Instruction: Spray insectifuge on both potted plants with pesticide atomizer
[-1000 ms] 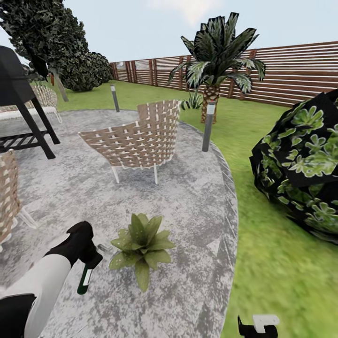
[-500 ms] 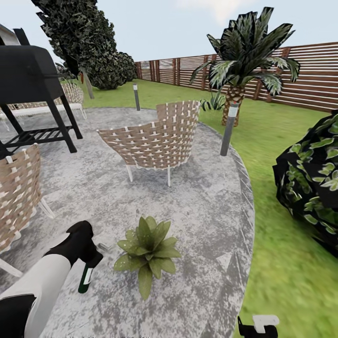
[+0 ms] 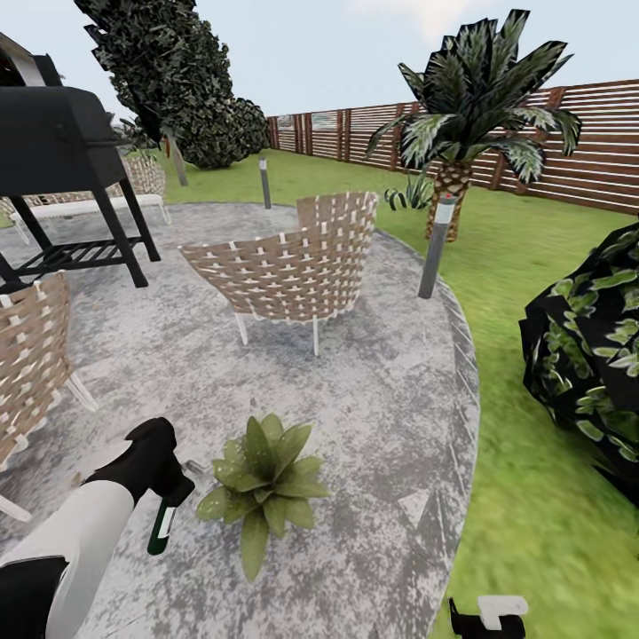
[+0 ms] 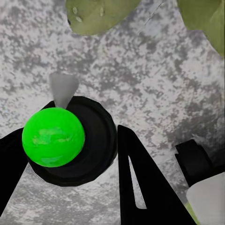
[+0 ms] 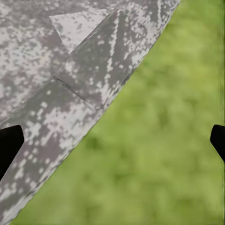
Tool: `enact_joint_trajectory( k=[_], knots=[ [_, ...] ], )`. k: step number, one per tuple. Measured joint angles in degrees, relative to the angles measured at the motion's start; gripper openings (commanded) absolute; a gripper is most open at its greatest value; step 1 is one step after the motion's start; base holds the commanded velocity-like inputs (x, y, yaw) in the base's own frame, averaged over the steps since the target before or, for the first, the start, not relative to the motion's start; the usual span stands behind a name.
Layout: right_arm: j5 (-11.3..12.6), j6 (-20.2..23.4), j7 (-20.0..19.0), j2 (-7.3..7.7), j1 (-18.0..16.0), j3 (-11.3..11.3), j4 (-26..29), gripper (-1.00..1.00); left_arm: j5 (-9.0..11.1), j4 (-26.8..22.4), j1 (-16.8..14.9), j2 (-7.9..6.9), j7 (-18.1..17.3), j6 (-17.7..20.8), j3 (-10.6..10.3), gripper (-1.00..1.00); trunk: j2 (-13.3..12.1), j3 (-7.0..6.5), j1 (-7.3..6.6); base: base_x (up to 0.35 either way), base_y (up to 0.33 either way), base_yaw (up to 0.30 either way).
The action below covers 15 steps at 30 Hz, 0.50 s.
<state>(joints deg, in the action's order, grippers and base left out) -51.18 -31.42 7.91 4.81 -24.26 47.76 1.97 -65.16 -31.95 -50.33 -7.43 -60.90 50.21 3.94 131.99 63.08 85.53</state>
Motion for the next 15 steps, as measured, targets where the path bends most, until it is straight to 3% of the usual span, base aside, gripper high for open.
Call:
enact_joint_trajectory(
  k=[4,9,15],
  knots=[
    [0.00,0.00,0.00,0.00,0.00,0.00,0.00,1.00,-0.02,0.02,0.00,0.00,0.00,0.00,0.00,-1.00,0.00,0.00,0.00,0.086,-0.266,0.036],
    [-0.02,0.01,0.02,-0.03,-0.01,0.00,-0.03,1.00,0.11,0.67,0.01,0.27,-0.30,-0.02,-0.09,-1.00,0.00,0.00,0.00,0.085,-0.266,0.235],
    [0.00,0.02,0.02,-0.05,-0.03,0.00,-0.03,1.00,-1.02,0.66,-0.13,-0.19,-9.57,-0.74,-1.17,-1.00,0.00,0.00,0.00,0.076,-0.238,0.252]
  ],
)
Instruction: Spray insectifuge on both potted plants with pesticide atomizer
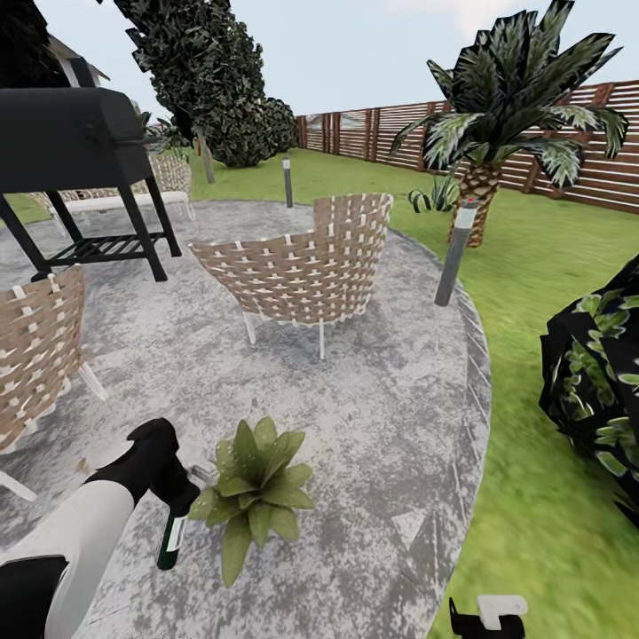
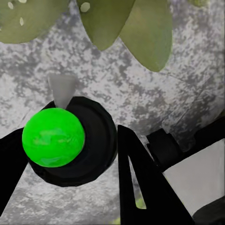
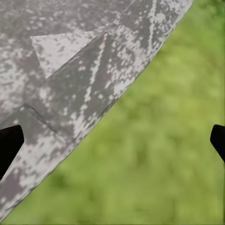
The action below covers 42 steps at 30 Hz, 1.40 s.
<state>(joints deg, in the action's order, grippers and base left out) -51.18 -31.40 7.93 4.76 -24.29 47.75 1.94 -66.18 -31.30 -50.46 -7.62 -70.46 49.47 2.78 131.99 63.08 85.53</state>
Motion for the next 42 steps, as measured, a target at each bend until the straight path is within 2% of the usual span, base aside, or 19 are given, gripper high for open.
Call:
enact_joint_trajectory(
  k=[1,2,4,5,6,7,9,12,16,21,24,28,35,42],
  knots=[
    [-0.02,-0.01,-0.01,0.01,0.00,0.00,0.01,1.00,-1.11,0.01,-0.07,0.11,-2.70,-0.10,-3.14,-1.00,0.00,0.00,0.01,0.012,-0.041,0.052],
    [-0.02,-0.01,-0.02,0.03,-0.01,0.01,0.01,1.00,-1.59,0.01,-0.36,0.08,-4.92,-0.15,-5.30,-1.00,0.00,0.00,0.01,0.006,-0.021,0.027],
    [-0.02,0.00,-0.02,0.04,-0.01,0.01,-0.02,1.00,-2.20,-0.26,-0.69,-0.05,-8.78,-0.23,-7.88,-1.00,0.00,0.00,0.01,0.003,-0.010,0.013],
    [0.00,0.00,-0.04,0.05,0.01,0.01,0.00,1.00,-3.23,-0.57,-0.85,-0.08,-11.14,-0.21,-9.20,-1.00,0.00,0.00,0.01,0.001,-0.003,0.004],
    [0.01,-0.01,-0.03,0.05,0.01,0.01,0.01,1.00,-5.25,-0.80,-1.04,0.05,-13.60,-0.21,-10.28,-1.00,0.00,0.00,0.01,0.000,-0.001,0.001],
    [-0.01,-0.01,-0.04,0.05,0.00,0.01,0.01,1.00,-8.01,-0.92,-1.49,0.25,-15.62,-0.21,-10.72,-1.00,0.00,0.00,0.01,0.000,0.000,0.000],
    [-0.04,-0.01,-0.09,0.07,-0.01,0.01,0.01,1.00,-11.53,-0.97,-2.58,0.44,-18.42,-0.20,-10.92,-1.00,0.00,0.00,0.01,0.000,0.000,0.000],
    [-0.06,-0.01,-0.03,0.13,0.00,0.01,0.01,1.00,-17.00,-1.39,-3.70,0.46,-19.01,-0.19,-11.04,-1.00,0.00,0.00,0.01,0.000,0.000,0.000],
    [-0.01,0.01,-0.09,0.13,0.03,0.01,0.01,1.00,-20.71,-3.29,-3.76,0.17,-19.01,-0.20,-11.03,-1.00,0.00,0.00,0.01,0.000,0.000,0.005],
    [0.02,0.07,-0.02,0.05,0.01,0.01,0.01,1.00,-21.10,-3.51,-3.26,-0.53,-18.99,-0.15,-10.97,-1.00,0.00,0.00,0.01,0.000,0.000,0.199],
    [0.01,0.08,-0.02,0.05,0.01,0.01,0.01,1.00,-21.10,-3.54,-3.13,-0.24,-19.00,0.21,-10.92,-1.00,0.00,0.00,0.01,0.041,-0.057,0.205],
    [0.02,0.06,-0.01,0.05,0.00,0.00,0.03,1.00,-21.09,-3.54,-3.11,0.15,-18.99,0.40,-10.95,-1.00,0.00,0.00,-0.01,0.131,-0.219,0.026],
    [-0.02,0.06,-0.01,0.05,0.00,0.00,0.03,1.00,-21.09,-3.62,-3.45,-0.02,-18.98,0.50,-10.87,-1.00,0.00,0.00,0.01,0.038,-0.263,0.016],
    [-0.02,0.08,0.00,0.05,0.00,0.00,0.02,1.00,-21.06,-3.65,-3.45,-0.03,-18.99,0.50,-10.84,-1.00,0.00,0.00,0.01,-0.063,-0.270,0.247]
  ],
)
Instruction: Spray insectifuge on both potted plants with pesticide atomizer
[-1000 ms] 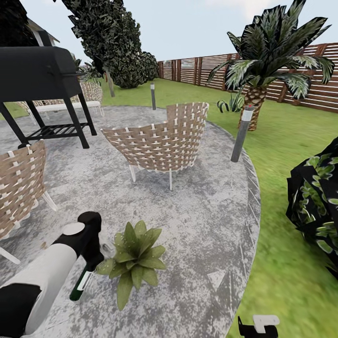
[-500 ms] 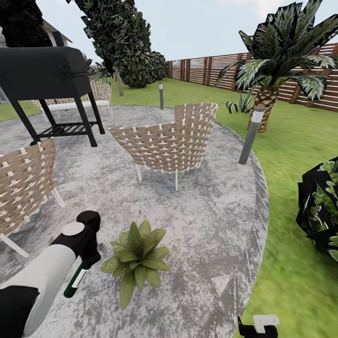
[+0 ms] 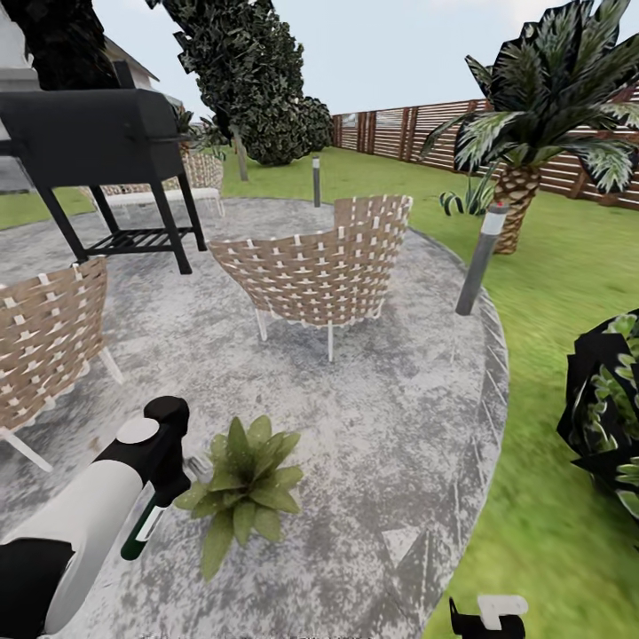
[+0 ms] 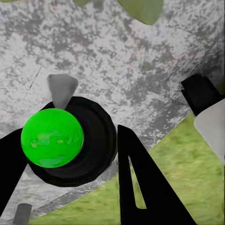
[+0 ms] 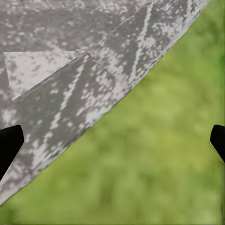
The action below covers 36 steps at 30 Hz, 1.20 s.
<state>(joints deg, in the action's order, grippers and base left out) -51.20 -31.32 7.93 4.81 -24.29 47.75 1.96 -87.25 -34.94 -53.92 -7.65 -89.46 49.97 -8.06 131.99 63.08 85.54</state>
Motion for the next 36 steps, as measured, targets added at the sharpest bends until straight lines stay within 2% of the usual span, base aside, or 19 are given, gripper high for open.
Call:
enact_joint_trajectory(
  k=[7,13,17,20,21,23,26,28,31,32,34,35,36],
  knots=[
    [-0.02,-0.01,-0.01,0.00,0.01,0.01,0.01,1.00,0.00,0.02,0.03,0.22,0.01,0.00,0.07,-1.00,0.00,0.00,-0.02,0.124,-0.253,0.108],
    [0.02,0.00,-0.02,0.00,0.02,0.02,0.00,1.00,-0.05,0.01,0.84,-0.27,0.00,-0.04,-0.13,-1.00,0.00,0.00,-0.01,0.079,-0.057,0.147],
    [0.02,0.00,-0.02,0.00,0.01,0.02,0.00,1.00,-0.06,0.10,0.99,-1.74,0.01,-0.13,-0.04,-1.00,0.00,0.00,-0.01,0.003,-0.002,0.272],
    [0.00,0.00,-0.02,0.00,0.02,0.00,0.00,1.00,-0.04,0.18,1.45,-3.55,0.01,-0.17,0.21,-1.00,0.00,0.00,0.00,0.000,0.000,0.278],
    [0.00,0.00,-0.02,0.00,0.02,-0.01,0.00,1.00,-0.01,0.19,1.67,-3.66,0.01,-0.17,0.24,-1.00,0.00,0.00,0.00,0.000,0.000,0.278],
    [-0.01,0.00,-0.02,0.00,0.00,-0.01,0.00,1.00,0.10,0.12,2.17,-3.47,0.01,-0.18,0.23,-1.00,0.00,0.00,0.00,0.000,0.000,0.267],
    [-0.01,0.00,-0.02,0.00,0.02,0.02,-0.01,1.00,0.58,0.15,2.56,-1.49,-0.01,-0.12,0.23,-1.00,0.00,0.00,0.00,0.000,0.000,0.087],
    [-0.02,0.00,-0.02,0.00,0.01,0.01,0.00,1.00,0.68,0.15,3.21,-0.86,-0.01,-0.09,0.28,-1.00,0.00,0.00,0.00,0.000,0.000,0.018],
    [0.00,0.00,-0.02,0.00,0.02,0.01,0.00,1.00,0.76,0.15,5.65,-1.07,-0.01,0.13,0.56,-1.00,0.00,0.01,0.00,0.000,0.000,0.004],
    [-0.02,0.00,-0.02,0.00,0.03,0.01,0.00,1.00,0.97,0.17,6.71,-1.25,-0.01,0.15,1.21,-1.00,0.00,0.01,0.00,0.000,0.000,0.000],
    [-0.02,0.00,-0.02,0.00,-0.01,0.01,0.00,1.00,1.94,0.19,8.63,-1.24,3.57,0.17,5.07,-1.00,0.00,0.00,0.00,0.000,0.000,0.000],
    [-0.03,0.00,-0.02,0.00,0.00,0.01,0.00,1.00,2.64,0.19,9.28,-1.08,6.68,0.14,7.29,-1.00,0.00,0.00,0.00,0.000,0.000,0.000],
    [-0.04,0.00,-0.02,0.02,-0.01,0.01,0.00,1.00,3.09,0.21,9.57,-0.97,9.04,0.11,8.63,-1.00,0.00,0.00,0.00,0.000,0.000,0.000]
  ],
)
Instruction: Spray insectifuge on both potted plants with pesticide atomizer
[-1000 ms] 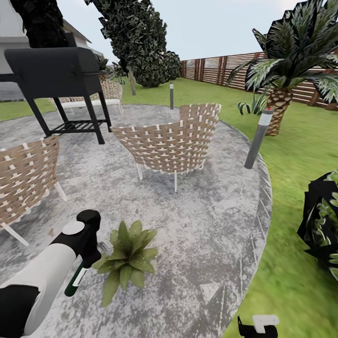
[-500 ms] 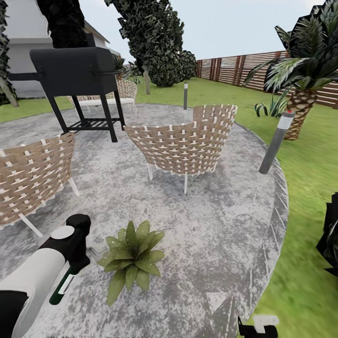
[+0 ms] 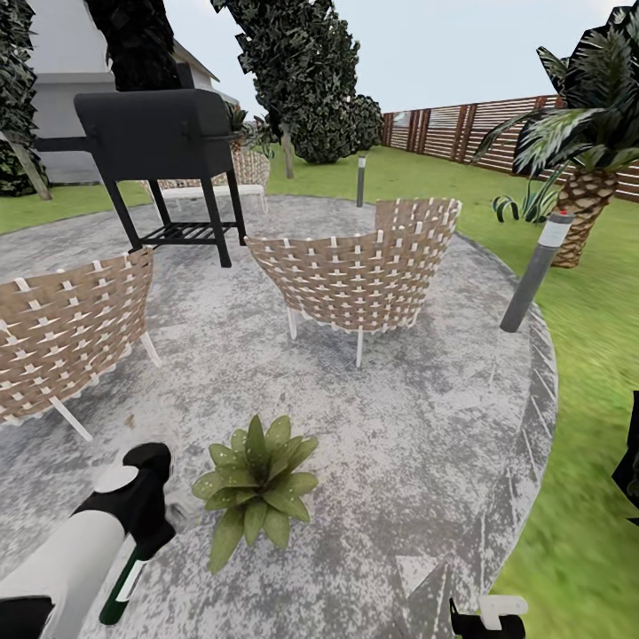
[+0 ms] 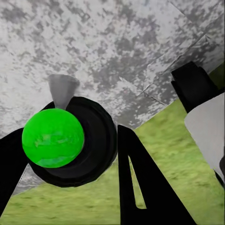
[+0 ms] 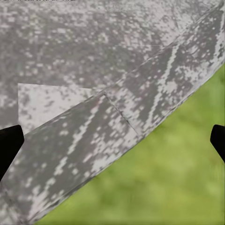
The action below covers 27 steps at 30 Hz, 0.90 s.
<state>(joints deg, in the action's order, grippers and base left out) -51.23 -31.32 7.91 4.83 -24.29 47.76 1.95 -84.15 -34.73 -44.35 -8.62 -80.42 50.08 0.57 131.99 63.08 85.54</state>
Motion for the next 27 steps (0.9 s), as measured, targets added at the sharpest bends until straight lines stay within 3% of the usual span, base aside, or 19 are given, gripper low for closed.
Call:
enact_joint_trajectory(
  k=[2,4,7,9,12,14,15,16,19,21,23,27],
  knots=[
    [-0.01,-0.03,0.00,0.05,0.00,0.00,0.00,1.00,2.74,0.47,0.40,0.22,5.56,0.00,3.49,-1.00,0.00,0.00,0.00,0.000,0.000,0.000],
    [-0.01,-0.03,0.00,0.05,0.00,0.00,0.00,1.00,6.76,0.89,0.60,0.17,7.91,-0.18,4.95,-1.00,0.00,0.00,0.00,0.000,0.000,0.000],
    [-0.01,0.00,-0.02,0.07,0.02,0.00,0.00,1.00,8.22,0.94,1.02,0.47,9.61,-0.23,5.32,-1.00,0.00,0.00,0.00,0.000,0.000,0.000],
    [-0.01,0.00,-0.01,0.07,0.01,0.00,0.00,1.00,8.42,0.96,1.39,1.41,10.03,-0.23,5.42,-1.00,0.00,0.00,0.00,0.000,0.000,0.000],
    [0.00,0.00,0.00,0.05,0.01,0.00,0.00,1.00,8.38,1.02,1.72,1.02,10.37,-0.40,5.55,-1.00,0.00,0.00,0.00,0.000,0.000,0.000],
    [0.05,0.00,-0.01,0.00,0.01,-0.01,0.00,1.00,8.46,0.38,6.56,1.38,13.63,-0.38,5.59,-1.00,0.00,0.01,0.00,0.000,0.000,0.037],
    [0.07,0.00,0.00,-0.01,0.01,0.00,0.00,1.00,8.96,0.61,7.52,1.53,15.02,-0.40,5.66,-1.00,0.00,0.00,0.00,0.000,0.000,0.138],
    [0.08,0.00,0.00,-0.02,0.02,0.01,-0.03,1.00,9.76,0.74,7.93,1.55,15.59,-0.41,5.68,-1.00,0.00,0.00,0.00,0.000,0.000,0.206],
    [0.11,0.00,0.00,-0.26,0.00,0.00,-0.08,1.00,17.07,0.36,9.63,0.97,16.67,-1.29,5.61,-1.00,0.00,0.00,0.00,0.000,0.000,0.255],
    [0.15,0.00,0.00,-0.24,0.04,0.01,-0.08,1.00,19.81,0.23,10.06,0.87,18.51,-3.88,5.61,-1.00,0.00,0.00,0.00,0.000,0.000,0.272],
    [0.12,0.00,0.00,-0.27,0.00,0.01,-0.09,1.00,20.89,0.19,10.21,1.25,22.31,-5.62,5.62,-1.00,0.00,0.00,0.00,0.000,0.000,0.162],
    [0.08,-0.02,0.00,-0.20,0.00,0.00,-0.07,1.00,21.34,0.12,10.17,1.58,24.52,-6.27,5.65,-1.00,0.00,0.00,0.00,0.000,0.000,0.035]
  ],
)
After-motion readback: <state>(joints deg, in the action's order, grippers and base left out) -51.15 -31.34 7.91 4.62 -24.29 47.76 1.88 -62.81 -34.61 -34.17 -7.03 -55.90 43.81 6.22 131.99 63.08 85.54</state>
